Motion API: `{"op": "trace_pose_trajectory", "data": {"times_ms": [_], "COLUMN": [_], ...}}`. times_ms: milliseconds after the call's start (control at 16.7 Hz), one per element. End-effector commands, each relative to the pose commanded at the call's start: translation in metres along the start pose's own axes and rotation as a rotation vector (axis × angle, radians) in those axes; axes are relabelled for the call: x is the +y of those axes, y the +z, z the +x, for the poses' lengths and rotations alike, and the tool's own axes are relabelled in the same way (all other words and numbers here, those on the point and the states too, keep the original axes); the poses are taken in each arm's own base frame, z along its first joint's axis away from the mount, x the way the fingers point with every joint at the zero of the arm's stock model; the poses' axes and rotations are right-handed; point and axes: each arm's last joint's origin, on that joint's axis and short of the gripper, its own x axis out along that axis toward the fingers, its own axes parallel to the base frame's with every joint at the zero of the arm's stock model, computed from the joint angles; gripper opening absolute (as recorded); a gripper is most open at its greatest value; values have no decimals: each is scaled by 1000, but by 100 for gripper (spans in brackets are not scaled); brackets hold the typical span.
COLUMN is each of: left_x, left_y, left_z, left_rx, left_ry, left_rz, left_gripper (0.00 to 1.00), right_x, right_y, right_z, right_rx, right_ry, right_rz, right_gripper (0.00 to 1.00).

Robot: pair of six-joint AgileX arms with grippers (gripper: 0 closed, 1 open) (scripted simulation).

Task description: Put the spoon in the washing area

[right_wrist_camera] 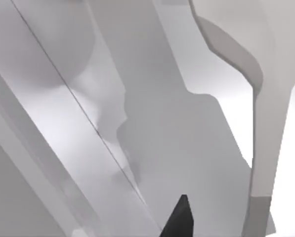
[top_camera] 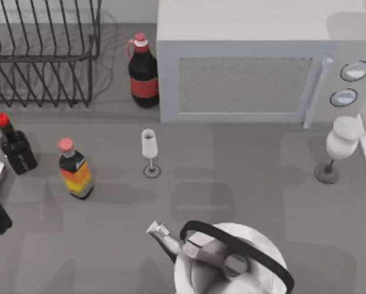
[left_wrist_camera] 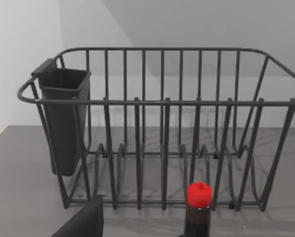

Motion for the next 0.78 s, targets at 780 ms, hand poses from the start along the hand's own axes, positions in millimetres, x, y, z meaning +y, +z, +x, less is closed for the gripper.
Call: {"op": "trace_pose_trajectory", "data": {"times_ms": [780], "left_x": [0], "left_y": [0], "left_z": [0], "left_rx": [0], "left_ry": [0], "left_rz": [0], "left_gripper": [100], "right_x": [-1], "right_y": [-8], "right_z": [47], "right_rx": [49], "right_ry": [-22], "right_rz": [-4], "right_gripper": [8]}}
